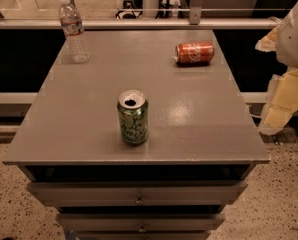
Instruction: Knock green can over
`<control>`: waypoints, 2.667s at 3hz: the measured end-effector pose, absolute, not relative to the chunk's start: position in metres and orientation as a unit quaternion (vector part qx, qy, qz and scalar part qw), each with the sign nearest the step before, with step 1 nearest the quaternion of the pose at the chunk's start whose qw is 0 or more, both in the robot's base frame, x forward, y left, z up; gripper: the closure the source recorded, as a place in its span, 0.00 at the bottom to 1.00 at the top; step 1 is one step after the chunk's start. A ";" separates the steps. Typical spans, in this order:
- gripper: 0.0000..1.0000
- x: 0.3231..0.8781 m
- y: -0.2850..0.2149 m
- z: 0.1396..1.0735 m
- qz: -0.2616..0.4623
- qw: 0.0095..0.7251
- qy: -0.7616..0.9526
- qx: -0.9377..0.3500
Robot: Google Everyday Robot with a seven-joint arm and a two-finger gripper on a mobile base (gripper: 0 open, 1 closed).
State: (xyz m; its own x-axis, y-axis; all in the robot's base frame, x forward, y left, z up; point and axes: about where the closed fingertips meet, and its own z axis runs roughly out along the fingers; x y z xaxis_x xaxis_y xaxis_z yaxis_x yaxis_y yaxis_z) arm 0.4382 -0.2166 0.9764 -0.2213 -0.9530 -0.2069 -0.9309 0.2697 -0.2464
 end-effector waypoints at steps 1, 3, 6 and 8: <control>0.00 0.438 -0.217 0.976 -0.035 0.159 0.781 -0.603; 0.00 0.451 -0.175 0.938 0.055 0.212 0.794 -0.568; 0.00 0.486 -0.038 0.878 0.243 0.350 0.740 -0.520; 0.00 0.512 0.001 0.864 0.266 0.398 0.712 -0.513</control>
Offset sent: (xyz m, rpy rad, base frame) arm 0.0138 0.0379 -0.0306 0.2096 0.0162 -0.0305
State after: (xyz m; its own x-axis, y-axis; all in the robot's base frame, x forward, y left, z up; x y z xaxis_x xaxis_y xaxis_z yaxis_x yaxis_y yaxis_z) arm 0.5122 0.0012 0.8640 -0.1572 -0.5194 -0.8399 -0.9431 0.3313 -0.0284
